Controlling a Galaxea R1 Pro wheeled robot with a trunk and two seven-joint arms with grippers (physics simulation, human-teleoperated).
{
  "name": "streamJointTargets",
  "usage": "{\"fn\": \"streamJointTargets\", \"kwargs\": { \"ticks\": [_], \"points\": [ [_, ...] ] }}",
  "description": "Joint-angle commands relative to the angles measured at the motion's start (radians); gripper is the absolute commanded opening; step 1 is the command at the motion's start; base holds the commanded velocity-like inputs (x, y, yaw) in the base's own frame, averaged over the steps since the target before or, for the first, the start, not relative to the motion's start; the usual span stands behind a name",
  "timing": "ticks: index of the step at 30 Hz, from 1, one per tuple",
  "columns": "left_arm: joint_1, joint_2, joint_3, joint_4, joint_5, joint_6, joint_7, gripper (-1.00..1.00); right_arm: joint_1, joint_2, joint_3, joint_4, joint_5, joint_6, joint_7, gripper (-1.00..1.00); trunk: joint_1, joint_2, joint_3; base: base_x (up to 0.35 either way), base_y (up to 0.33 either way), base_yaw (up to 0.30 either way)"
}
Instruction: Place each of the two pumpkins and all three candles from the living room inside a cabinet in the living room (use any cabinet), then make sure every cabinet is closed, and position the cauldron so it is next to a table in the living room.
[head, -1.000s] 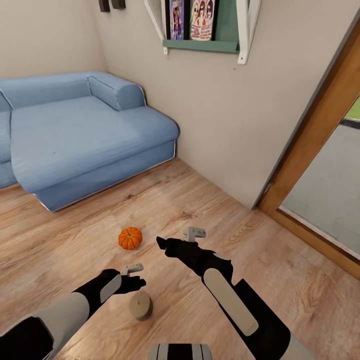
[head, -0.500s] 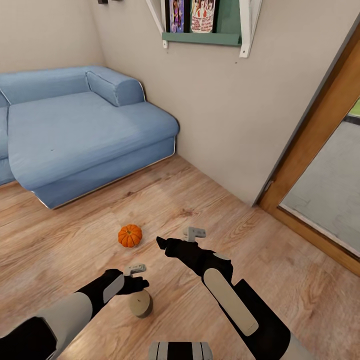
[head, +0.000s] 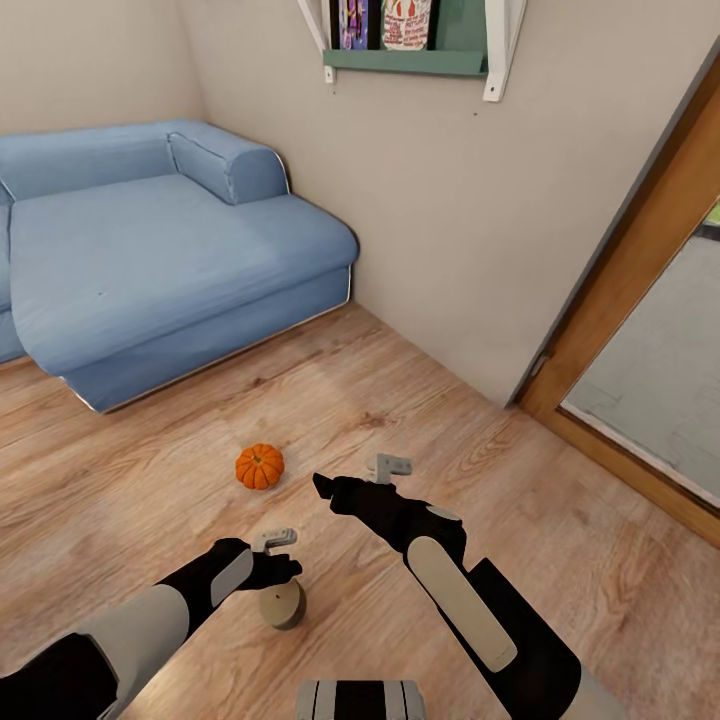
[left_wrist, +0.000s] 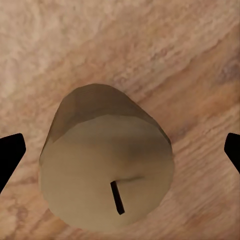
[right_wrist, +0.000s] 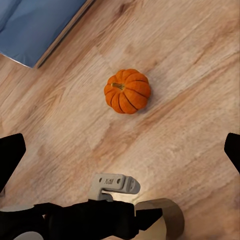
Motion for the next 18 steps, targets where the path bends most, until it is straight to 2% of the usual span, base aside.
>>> {"fn": "streamJointTargets", "kwargs": {
  "ticks": [1,5,9,18],
  "points": [
    [0.000,0.001,-0.006,-0.002,0.008,0.003,0.004,1.00,-0.001,0.000,0.001,-0.001,-0.009,0.001,-0.010,1.00,0.000,0.000,-0.001,0.000,0.000,0.000],
    [0.000,0.001,-0.006,-0.002,0.008,0.002,0.005,1.00,-0.001,0.000,0.002,-0.001,-0.010,0.001,-0.010,1.00,0.000,0.000,-0.001,0.000,0.000,0.000],
    [0.000,0.001,-0.005,-0.001,0.010,0.002,0.011,1.00,-0.001,0.000,0.002,-0.001,-0.010,0.001,-0.009,1.00,0.002,-0.001,-0.016,0.000,0.000,0.000],
    [0.000,0.001,-0.006,-0.001,0.010,0.002,0.046,1.00,-0.001,0.000,0.001,-0.001,-0.010,0.001,-0.008,1.00,0.002,-0.001,-0.016,0.000,0.000,0.000]
  ]
}}
